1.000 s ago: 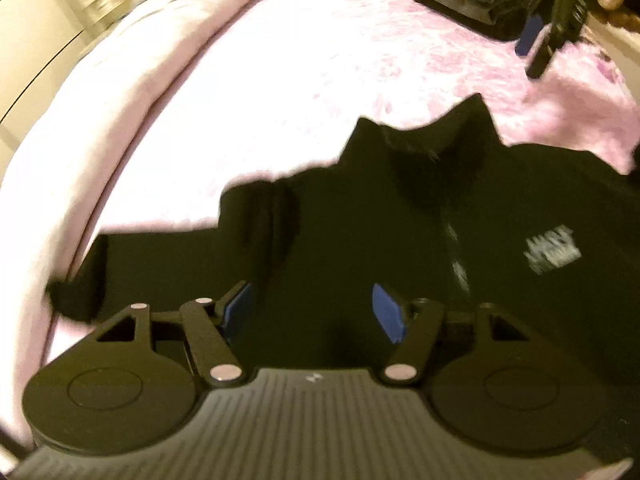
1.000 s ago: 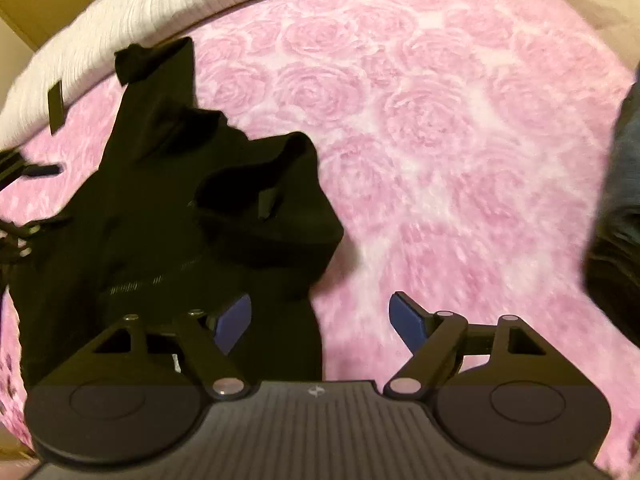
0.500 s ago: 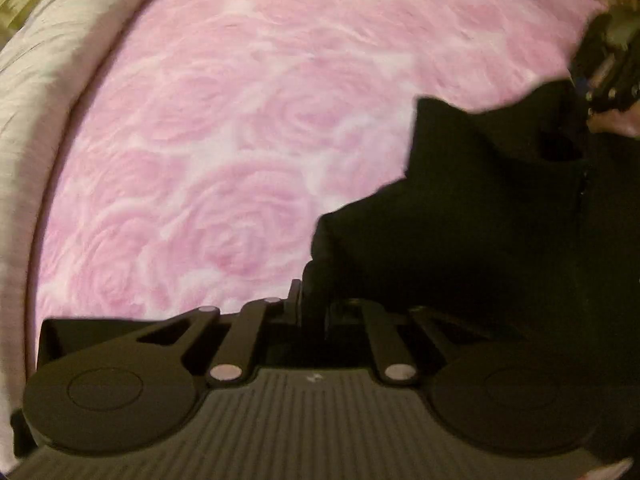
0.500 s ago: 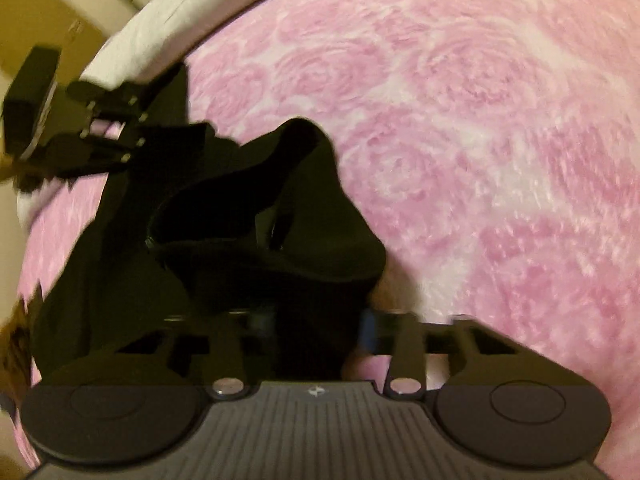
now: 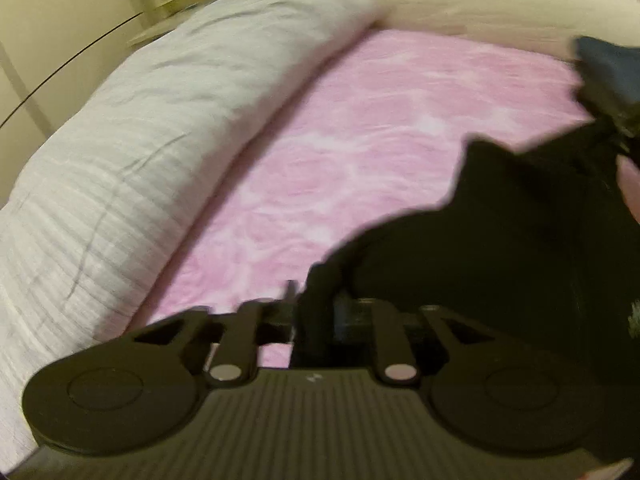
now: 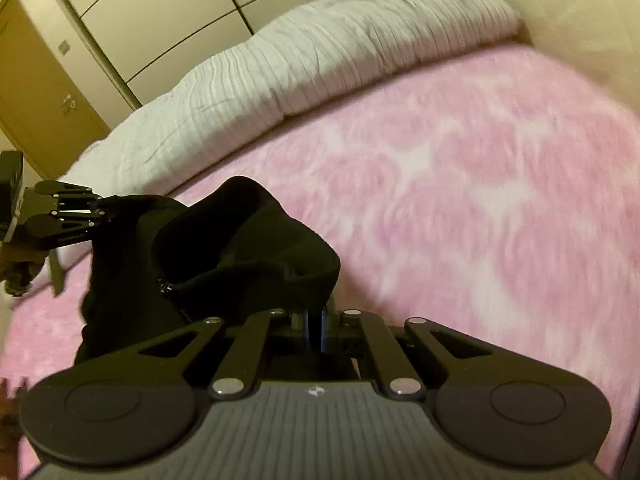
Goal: Fold clothes
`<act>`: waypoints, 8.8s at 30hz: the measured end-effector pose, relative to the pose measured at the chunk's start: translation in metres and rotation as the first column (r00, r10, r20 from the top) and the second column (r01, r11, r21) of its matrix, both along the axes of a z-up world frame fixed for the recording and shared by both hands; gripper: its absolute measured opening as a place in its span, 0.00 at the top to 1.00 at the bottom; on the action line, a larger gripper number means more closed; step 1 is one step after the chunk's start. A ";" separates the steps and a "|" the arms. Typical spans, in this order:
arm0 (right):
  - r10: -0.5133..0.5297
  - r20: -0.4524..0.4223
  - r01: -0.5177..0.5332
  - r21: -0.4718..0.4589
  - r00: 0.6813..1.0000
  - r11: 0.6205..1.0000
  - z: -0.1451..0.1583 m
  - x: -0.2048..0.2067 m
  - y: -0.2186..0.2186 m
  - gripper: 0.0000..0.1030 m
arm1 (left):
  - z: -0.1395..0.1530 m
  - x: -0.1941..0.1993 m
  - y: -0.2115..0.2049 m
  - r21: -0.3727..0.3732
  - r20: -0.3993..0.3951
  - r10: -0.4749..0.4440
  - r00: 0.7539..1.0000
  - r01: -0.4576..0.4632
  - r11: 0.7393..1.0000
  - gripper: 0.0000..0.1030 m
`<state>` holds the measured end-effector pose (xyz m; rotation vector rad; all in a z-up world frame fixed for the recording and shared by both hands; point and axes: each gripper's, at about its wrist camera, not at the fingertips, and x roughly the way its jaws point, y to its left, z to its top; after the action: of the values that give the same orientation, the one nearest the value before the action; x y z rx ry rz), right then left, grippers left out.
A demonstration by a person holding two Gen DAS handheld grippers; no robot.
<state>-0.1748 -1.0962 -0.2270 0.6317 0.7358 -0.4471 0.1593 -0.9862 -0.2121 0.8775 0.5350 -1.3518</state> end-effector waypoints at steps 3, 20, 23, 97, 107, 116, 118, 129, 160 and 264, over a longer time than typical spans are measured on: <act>-0.019 -0.055 0.017 -0.045 0.998 0.999 -0.014 0.021 -0.020 0.60 | -0.013 0.007 -0.008 -0.043 -0.021 0.108 0.994 -0.109 0.993 0.62; -0.075 -0.113 0.084 0.076 0.991 0.994 -0.010 -0.117 0.130 0.43 | -0.040 0.017 0.278 0.228 0.015 0.411 0.912 -0.403 0.886 0.45; -0.100 -0.184 0.114 0.068 0.978 0.991 -0.007 -0.158 0.161 0.43 | -0.046 0.007 0.333 0.278 0.029 0.442 0.896 -0.432 0.858 0.41; 0.217 -0.503 -0.419 -0.332 0.837 0.845 -0.047 -0.249 0.306 0.45 | -0.067 -0.412 0.428 0.260 0.100 -0.038 0.994 0.010 0.965 0.56; 0.192 -0.685 -0.576 -0.389 0.702 0.719 -0.074 -0.229 0.315 0.75 | -0.066 -0.391 0.512 0.213 0.113 -0.028 0.993 0.003 0.977 0.51; 0.096 -0.786 -0.648 -0.426 0.611 0.632 -0.083 -0.234 0.316 0.87 | -0.093 -0.434 0.517 0.281 0.178 -0.261 0.949 0.205 0.938 0.51; 0.093 -0.808 -0.677 -0.417 0.582 0.607 -0.087 -0.235 0.316 0.72 | -0.098 -0.440 0.520 0.300 0.188 -0.297 0.936 0.233 0.925 0.49; 0.103 -0.779 -0.636 -0.420 0.619 0.647 -0.086 -0.259 0.305 1.00 | -0.098 -0.423 0.516 0.313 0.199 -0.174 0.965 0.106 0.944 0.97; 0.431 -0.532 -0.583 -0.152 0.729 0.798 0.002 -0.187 0.379 0.61 | -0.038 -0.268 0.567 0.315 0.106 0.336 0.936 -0.352 0.881 0.63; 0.150 -0.485 -0.166 0.011 0.861 0.986 -0.059 0.053 0.314 0.24 | 0.014 0.361 0.139 -0.165 -0.413 0.618 0.669 -0.722 0.672 0.55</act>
<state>-0.1223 -0.7820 -0.2859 0.4235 1.2494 -0.4693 0.5199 -0.8469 -0.1981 0.1228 0.7824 -0.8304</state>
